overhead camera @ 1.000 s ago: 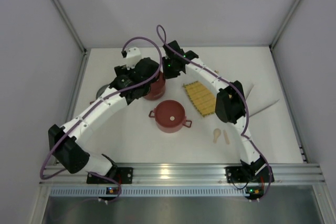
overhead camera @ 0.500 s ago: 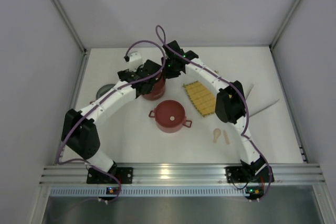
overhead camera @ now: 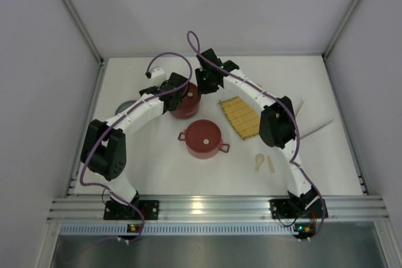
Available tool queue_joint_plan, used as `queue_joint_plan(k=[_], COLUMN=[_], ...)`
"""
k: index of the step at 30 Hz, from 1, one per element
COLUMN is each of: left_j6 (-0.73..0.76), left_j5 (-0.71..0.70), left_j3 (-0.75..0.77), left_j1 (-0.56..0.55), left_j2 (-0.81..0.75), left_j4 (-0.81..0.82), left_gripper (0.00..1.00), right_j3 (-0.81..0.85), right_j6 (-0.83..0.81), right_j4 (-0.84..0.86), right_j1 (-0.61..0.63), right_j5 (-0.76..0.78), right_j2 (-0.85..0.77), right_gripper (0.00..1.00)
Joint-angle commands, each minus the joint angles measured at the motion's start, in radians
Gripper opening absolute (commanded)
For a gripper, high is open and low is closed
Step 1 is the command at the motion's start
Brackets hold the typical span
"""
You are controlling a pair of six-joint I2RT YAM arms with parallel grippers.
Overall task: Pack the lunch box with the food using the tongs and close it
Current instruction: Close the box lid on the packing box.
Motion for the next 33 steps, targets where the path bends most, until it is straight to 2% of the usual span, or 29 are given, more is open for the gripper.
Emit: queue_joint_plan(k=[1, 15, 33], left_j6=[-0.007, -0.015, -0.041], left_j5=[0.026, 0.085, 0.157], left_j3=[-0.015, -0.082, -0.140], left_j1=[0.021, 0.070, 0.082], left_j2=[0.019, 0.070, 0.143], left_j4=[0.065, 0.125, 0.142], left_gripper=[0.99, 0.99, 0.98], right_j3=[-0.017, 0.073, 0.066], right_j6=[-0.035, -0.026, -0.035], right_j4=[-0.094, -0.119, -0.122], right_j1=[-0.028, -0.026, -0.025], right_j5=[0.052, 0.032, 0.046], right_j2=[-0.029, 0.033, 0.111], right_gripper=[0.30, 0.31, 0.31])
